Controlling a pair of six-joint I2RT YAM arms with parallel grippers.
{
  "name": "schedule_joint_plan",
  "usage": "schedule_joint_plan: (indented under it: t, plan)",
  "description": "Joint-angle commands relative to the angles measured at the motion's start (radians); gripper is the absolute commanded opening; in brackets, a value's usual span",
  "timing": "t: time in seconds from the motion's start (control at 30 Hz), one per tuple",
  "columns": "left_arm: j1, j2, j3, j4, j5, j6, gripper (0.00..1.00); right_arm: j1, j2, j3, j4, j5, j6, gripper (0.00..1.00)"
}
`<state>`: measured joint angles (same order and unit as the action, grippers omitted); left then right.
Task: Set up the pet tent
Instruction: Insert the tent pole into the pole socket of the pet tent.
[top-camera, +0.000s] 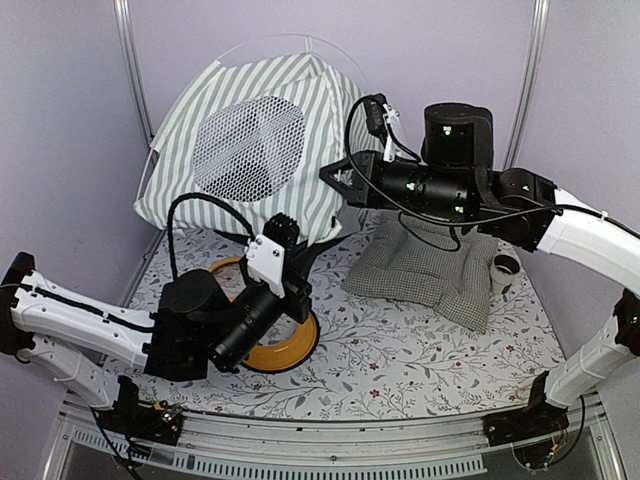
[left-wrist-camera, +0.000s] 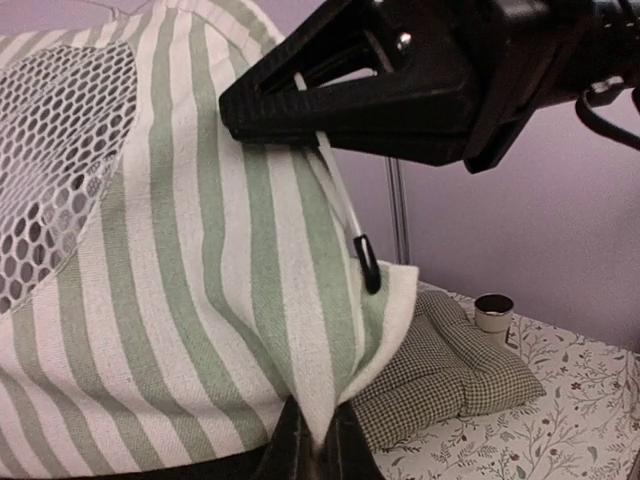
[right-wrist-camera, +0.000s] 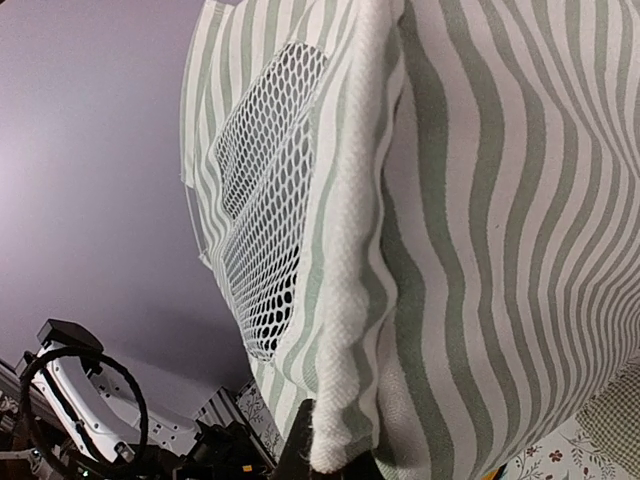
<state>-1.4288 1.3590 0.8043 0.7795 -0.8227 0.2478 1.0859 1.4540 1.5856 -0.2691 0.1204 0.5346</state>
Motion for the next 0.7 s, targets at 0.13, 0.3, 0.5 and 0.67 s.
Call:
schedule_joint_plan:
  t: [0.13,0.3,0.5,0.67]
  plan:
    - [-0.028,-0.049,-0.01,-0.003,0.039,-0.024,0.0,-0.023,0.006,-0.025,0.07,0.072,-0.021,0.0]
    - [-0.028,-0.048,-0.029,-0.031,0.032,-0.045,0.0,-0.037,-0.014,-0.027,0.069,0.063,-0.022,0.0]
    - [-0.028,-0.057,-0.06,-0.052,0.021,-0.094,0.0,-0.056,-0.034,-0.026,0.068,0.028,-0.006,0.0]
    - [-0.028,-0.063,-0.059,-0.05,0.025,-0.103,0.0,-0.057,-0.03,-0.027,0.062,0.007,0.0,0.0]
